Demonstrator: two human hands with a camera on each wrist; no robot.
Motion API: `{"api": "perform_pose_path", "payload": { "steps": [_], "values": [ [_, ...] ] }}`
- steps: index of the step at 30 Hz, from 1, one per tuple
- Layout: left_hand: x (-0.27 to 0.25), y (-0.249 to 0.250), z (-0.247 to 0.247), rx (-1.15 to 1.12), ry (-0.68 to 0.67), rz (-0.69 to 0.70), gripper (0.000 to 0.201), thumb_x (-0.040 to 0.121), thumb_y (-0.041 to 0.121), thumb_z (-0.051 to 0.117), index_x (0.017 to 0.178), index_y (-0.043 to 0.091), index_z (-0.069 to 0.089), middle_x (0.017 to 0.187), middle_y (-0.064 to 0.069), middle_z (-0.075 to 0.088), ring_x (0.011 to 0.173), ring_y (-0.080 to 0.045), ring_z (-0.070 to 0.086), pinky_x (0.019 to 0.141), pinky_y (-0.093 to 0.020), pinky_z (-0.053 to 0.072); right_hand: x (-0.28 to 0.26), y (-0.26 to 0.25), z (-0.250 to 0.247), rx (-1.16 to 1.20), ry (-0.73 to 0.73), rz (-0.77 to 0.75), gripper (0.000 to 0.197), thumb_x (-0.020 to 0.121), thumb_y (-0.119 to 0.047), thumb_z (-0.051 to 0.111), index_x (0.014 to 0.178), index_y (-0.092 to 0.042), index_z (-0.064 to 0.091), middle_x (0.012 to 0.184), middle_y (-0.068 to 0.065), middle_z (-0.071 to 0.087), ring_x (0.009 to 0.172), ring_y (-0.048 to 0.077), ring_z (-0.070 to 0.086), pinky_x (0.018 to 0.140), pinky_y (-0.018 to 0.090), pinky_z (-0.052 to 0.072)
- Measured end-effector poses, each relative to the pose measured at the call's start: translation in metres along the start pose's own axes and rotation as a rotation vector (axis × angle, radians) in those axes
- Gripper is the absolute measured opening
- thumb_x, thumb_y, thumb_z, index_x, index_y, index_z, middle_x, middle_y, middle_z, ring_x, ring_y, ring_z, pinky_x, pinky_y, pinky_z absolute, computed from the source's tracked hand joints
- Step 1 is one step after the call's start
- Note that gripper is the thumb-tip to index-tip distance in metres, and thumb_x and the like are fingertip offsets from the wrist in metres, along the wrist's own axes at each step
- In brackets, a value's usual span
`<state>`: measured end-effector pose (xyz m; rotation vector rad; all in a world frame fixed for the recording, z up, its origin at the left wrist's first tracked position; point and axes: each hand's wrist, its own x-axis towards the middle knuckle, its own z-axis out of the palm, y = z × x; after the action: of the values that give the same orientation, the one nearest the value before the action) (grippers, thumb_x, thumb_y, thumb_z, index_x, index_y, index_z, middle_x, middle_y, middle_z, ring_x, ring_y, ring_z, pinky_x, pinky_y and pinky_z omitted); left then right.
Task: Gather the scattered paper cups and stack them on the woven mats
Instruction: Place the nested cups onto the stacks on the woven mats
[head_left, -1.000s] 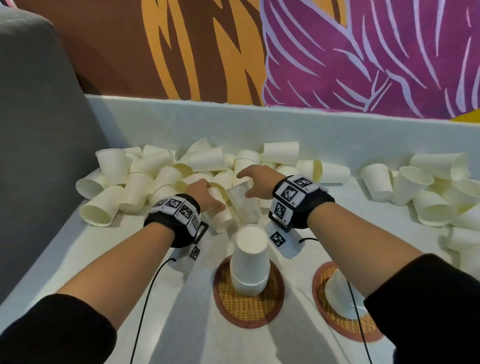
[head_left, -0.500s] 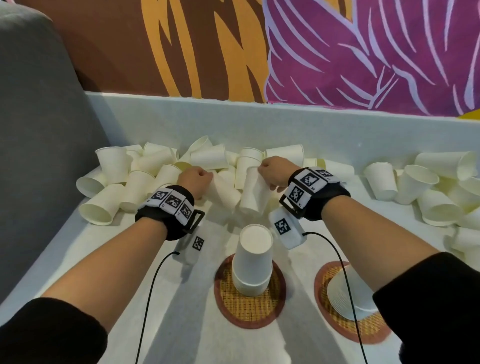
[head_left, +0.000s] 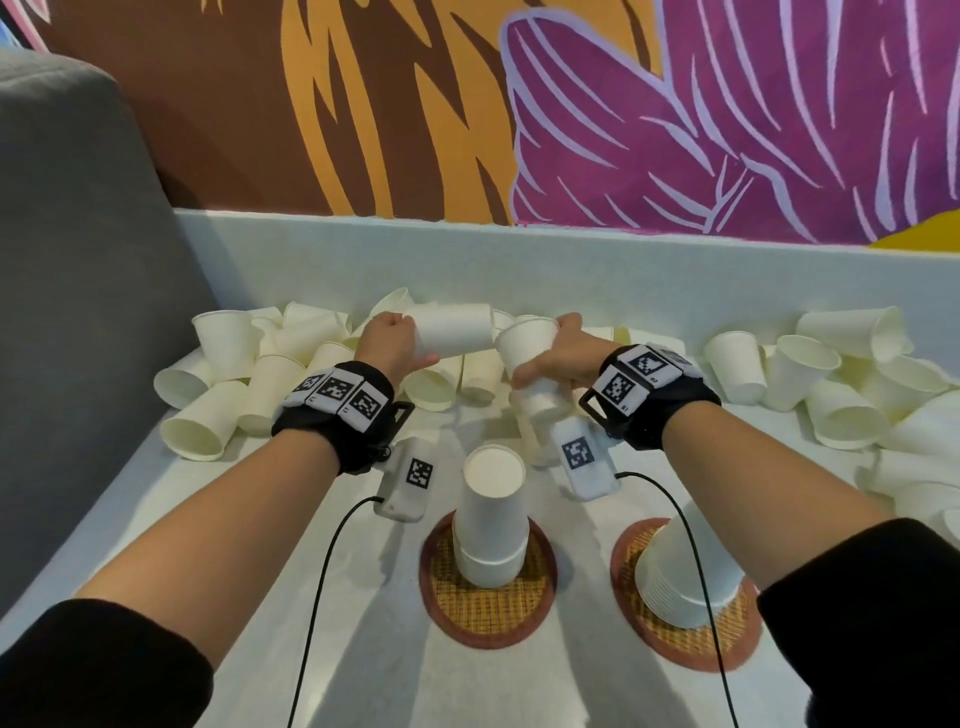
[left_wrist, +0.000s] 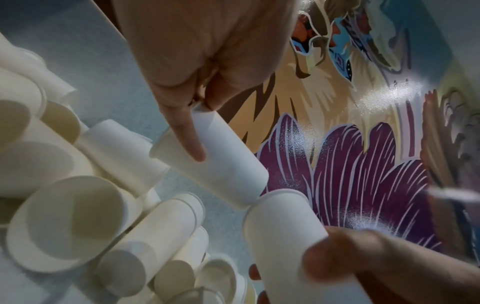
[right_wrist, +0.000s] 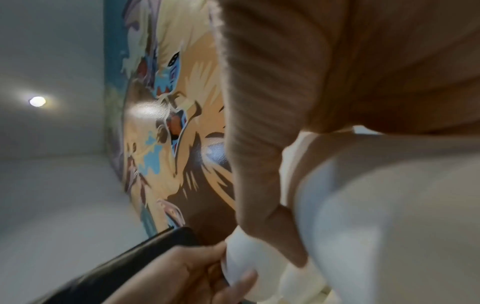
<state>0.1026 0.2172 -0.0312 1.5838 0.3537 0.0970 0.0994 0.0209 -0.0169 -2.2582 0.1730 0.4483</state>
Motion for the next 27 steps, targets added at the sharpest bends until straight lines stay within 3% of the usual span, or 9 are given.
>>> {"api": "perform_pose_path", "payload": {
  "steps": [3, 7, 9, 13, 18, 22, 24, 27],
  "values": [
    [-0.008, 0.010, 0.004, -0.036, -0.013, 0.006, 0.018, 0.097, 0.004, 0.039, 0.113, 0.001, 0.047, 0.112, -0.011, 0.039, 0.107, -0.032, 0.049, 0.093, -0.042, 0.052, -0.006, -0.001, -0.007, -0.176, 0.030, -0.071, 0.096, 0.063, -0.024, 0.083, 0.136, -0.016, 0.022, 0.113, 0.009, 0.049, 0.095, 0.027, 0.054, 0.080, 0.038, 0.051],
    [-0.016, 0.021, 0.006, 0.023, -0.098, 0.104, 0.011, 0.099, 0.010, 0.040, 0.102, 0.004, 0.049, 0.114, -0.011, 0.043, 0.105, -0.028, 0.048, 0.079, -0.033, 0.055, -0.019, -0.003, -0.018, -0.288, 0.049, -0.205, 0.071, 0.068, -0.024, 0.080, 0.127, -0.011, 0.043, 0.119, 0.009, 0.056, 0.097, 0.024, 0.054, 0.081, 0.035, 0.050],
    [-0.024, 0.027, 0.013, 0.134, -0.197, 0.172, 0.017, 0.099, 0.015, 0.040, 0.105, 0.008, 0.055, 0.115, -0.009, 0.048, 0.107, -0.026, 0.048, 0.081, -0.033, 0.051, -0.026, -0.001, -0.026, -0.248, 0.054, -0.274, 0.064, 0.070, -0.025, 0.080, 0.126, -0.015, 0.050, 0.114, 0.006, 0.059, 0.099, 0.024, 0.057, 0.080, 0.034, 0.052],
    [-0.046, 0.041, 0.039, 0.325, -0.411, 0.226, 0.036, 0.101, 0.029, 0.038, 0.129, 0.013, 0.053, 0.122, -0.006, 0.055, 0.113, -0.023, 0.050, 0.091, -0.036, 0.044, -0.039, 0.000, -0.038, -0.106, 0.067, -0.359, 0.061, 0.070, -0.029, 0.080, 0.124, -0.024, 0.053, 0.103, -0.002, 0.057, 0.094, 0.020, 0.058, 0.060, 0.025, 0.054],
    [-0.066, 0.065, 0.070, 0.381, -0.468, 0.249, 0.039, 0.101, 0.035, 0.034, 0.130, 0.014, 0.050, 0.129, -0.009, 0.054, 0.119, -0.025, 0.050, 0.097, -0.041, 0.044, -0.050, 0.011, -0.060, 0.072, 0.186, -0.358, 0.073, 0.066, -0.029, 0.083, 0.124, -0.017, 0.041, 0.102, -0.002, 0.050, 0.084, 0.013, 0.058, 0.055, 0.023, 0.053],
    [-0.074, 0.081, 0.099, 0.357, -0.361, 0.187, 0.037, 0.100, 0.028, 0.035, 0.129, 0.008, 0.048, 0.124, -0.014, 0.052, 0.119, -0.034, 0.050, 0.085, -0.040, 0.050, -0.060, 0.028, -0.080, 0.299, 0.276, -0.395, 0.068, 0.066, -0.025, 0.084, 0.121, -0.016, 0.046, 0.105, 0.003, 0.054, 0.085, 0.016, 0.057, 0.053, 0.021, 0.047],
    [-0.077, 0.084, 0.113, 0.322, -0.344, 0.125, 0.039, 0.099, 0.024, 0.037, 0.133, 0.005, 0.045, 0.131, -0.019, 0.050, 0.123, -0.038, 0.050, 0.089, -0.045, 0.052, -0.066, 0.039, -0.090, 0.345, 0.308, -0.434, 0.060, 0.067, -0.024, 0.084, 0.116, -0.015, 0.051, 0.098, 0.001, 0.057, 0.079, 0.013, 0.057, 0.053, 0.021, 0.046],
    [-0.083, 0.084, 0.127, 0.195, -0.421, -0.014, 0.041, 0.099, 0.015, 0.037, 0.139, 0.004, 0.038, 0.142, -0.020, 0.043, 0.127, -0.039, 0.047, 0.097, -0.052, 0.048, -0.074, 0.058, -0.106, 0.432, 0.310, -0.484, 0.054, 0.070, -0.023, 0.082, 0.116, -0.016, 0.055, 0.107, 0.002, 0.063, 0.092, 0.016, 0.062, 0.066, 0.026, 0.052]
  ]
}}
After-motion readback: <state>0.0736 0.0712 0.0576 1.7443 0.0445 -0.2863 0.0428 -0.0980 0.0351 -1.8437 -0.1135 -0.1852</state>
